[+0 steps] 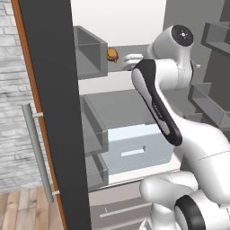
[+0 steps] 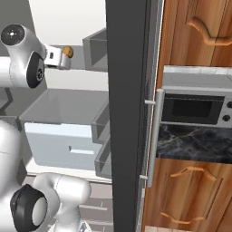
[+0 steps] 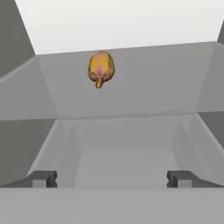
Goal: Take the cheese, chicken drumstick, and sweet potato from the fridge and place them on the plate on the dining counter to create an appetizer plate.
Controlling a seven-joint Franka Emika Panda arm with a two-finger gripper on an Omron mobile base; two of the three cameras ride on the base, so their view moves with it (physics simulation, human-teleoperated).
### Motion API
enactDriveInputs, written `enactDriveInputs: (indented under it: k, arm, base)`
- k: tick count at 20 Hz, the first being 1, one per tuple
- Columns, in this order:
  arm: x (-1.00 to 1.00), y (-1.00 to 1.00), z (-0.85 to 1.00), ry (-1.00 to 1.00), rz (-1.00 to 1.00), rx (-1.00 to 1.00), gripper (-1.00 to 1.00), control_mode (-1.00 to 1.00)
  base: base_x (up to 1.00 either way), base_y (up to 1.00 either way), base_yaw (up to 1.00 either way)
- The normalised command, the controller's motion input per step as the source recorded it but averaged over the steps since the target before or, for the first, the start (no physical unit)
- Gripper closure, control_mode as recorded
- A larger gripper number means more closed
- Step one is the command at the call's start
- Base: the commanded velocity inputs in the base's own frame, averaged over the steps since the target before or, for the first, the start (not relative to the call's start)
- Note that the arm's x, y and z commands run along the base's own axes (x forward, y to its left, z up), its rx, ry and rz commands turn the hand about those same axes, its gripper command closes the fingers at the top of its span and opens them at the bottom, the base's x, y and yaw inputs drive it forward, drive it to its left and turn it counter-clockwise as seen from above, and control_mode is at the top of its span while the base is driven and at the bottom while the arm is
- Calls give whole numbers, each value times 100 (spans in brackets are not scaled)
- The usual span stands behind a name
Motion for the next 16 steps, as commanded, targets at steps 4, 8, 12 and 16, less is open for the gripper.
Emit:
enactDriveInputs:
  k: [4, 8, 12, 16]
  arm:
    - [62, 0, 17, 0, 0, 7, -100, -100]
    - [46, 4, 12, 0, -1, 4, -100, -100]
    - [30, 10, 0, 0, -4, -1, -100, -100]
    - [35, 16, 0, 0, -5, -5, -100, -100]
  base:
    - [0, 0, 0]
    - [0, 0, 0]
    - [0, 0, 0]
    - [0, 0, 0]
